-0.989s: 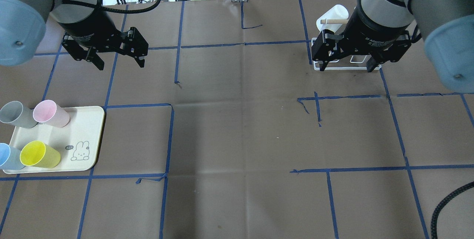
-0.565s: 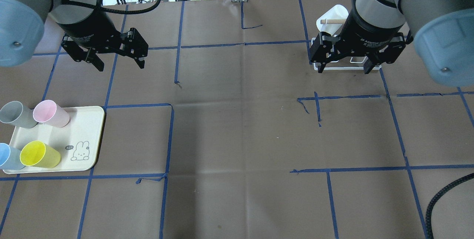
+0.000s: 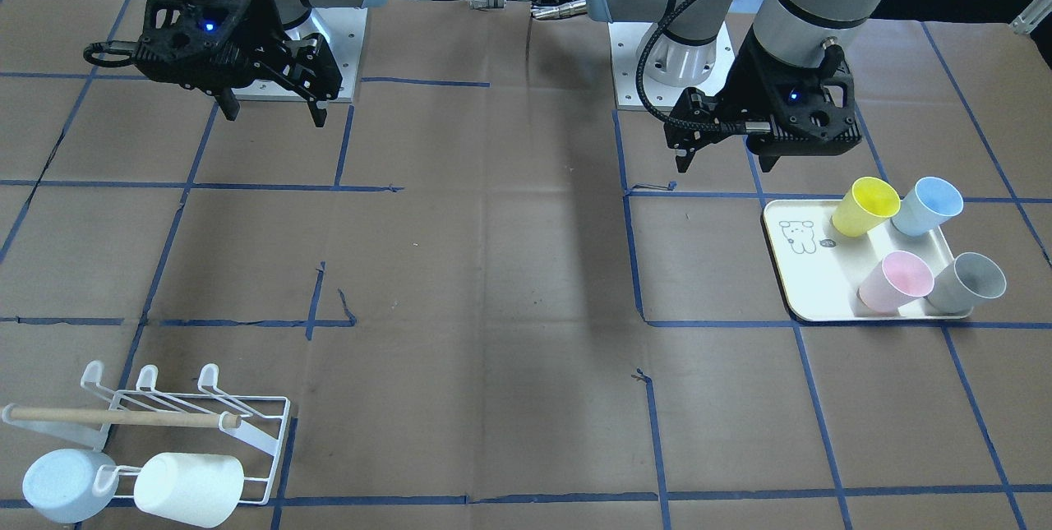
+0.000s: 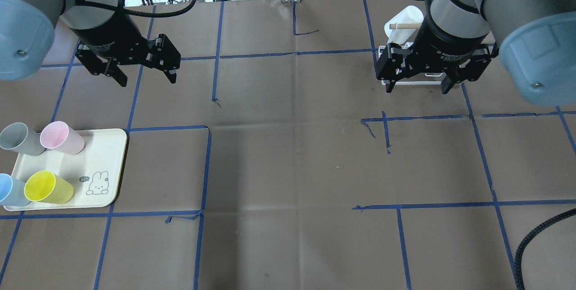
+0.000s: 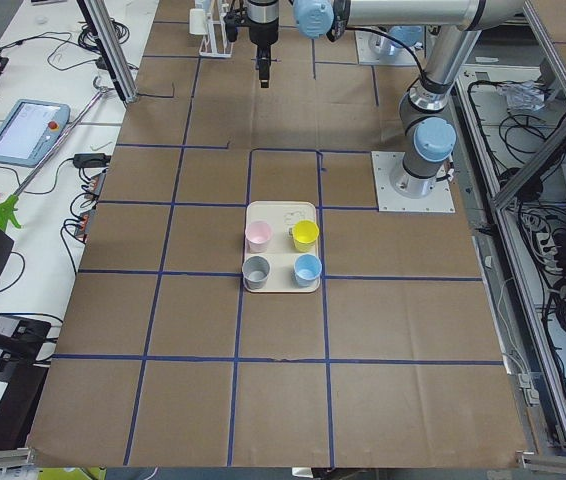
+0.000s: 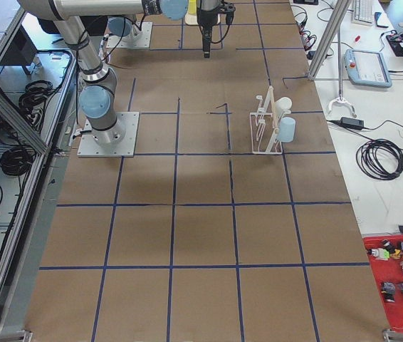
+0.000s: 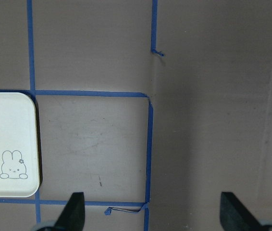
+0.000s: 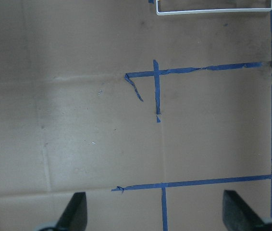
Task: Transfer IKEA cup to right arm and place on rack
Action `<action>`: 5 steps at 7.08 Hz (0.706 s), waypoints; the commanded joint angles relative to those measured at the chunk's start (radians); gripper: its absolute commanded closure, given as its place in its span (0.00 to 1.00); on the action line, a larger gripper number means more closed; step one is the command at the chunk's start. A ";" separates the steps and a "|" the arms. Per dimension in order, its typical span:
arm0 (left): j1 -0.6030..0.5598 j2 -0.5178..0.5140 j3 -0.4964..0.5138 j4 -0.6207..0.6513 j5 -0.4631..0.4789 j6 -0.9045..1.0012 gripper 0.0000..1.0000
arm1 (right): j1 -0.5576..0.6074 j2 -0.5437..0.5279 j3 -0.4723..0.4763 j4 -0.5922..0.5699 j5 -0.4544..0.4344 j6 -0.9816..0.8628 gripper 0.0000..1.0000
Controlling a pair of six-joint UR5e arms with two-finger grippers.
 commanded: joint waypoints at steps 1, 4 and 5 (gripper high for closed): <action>0.000 0.000 0.000 0.002 0.000 0.000 0.00 | 0.000 0.000 0.003 -0.004 -0.003 0.000 0.00; -0.002 0.000 0.000 0.002 -0.020 -0.002 0.00 | 0.000 0.000 0.003 -0.013 -0.008 -0.001 0.00; -0.002 0.000 -0.002 0.002 -0.020 0.000 0.00 | 0.000 0.000 0.003 -0.013 -0.008 -0.001 0.00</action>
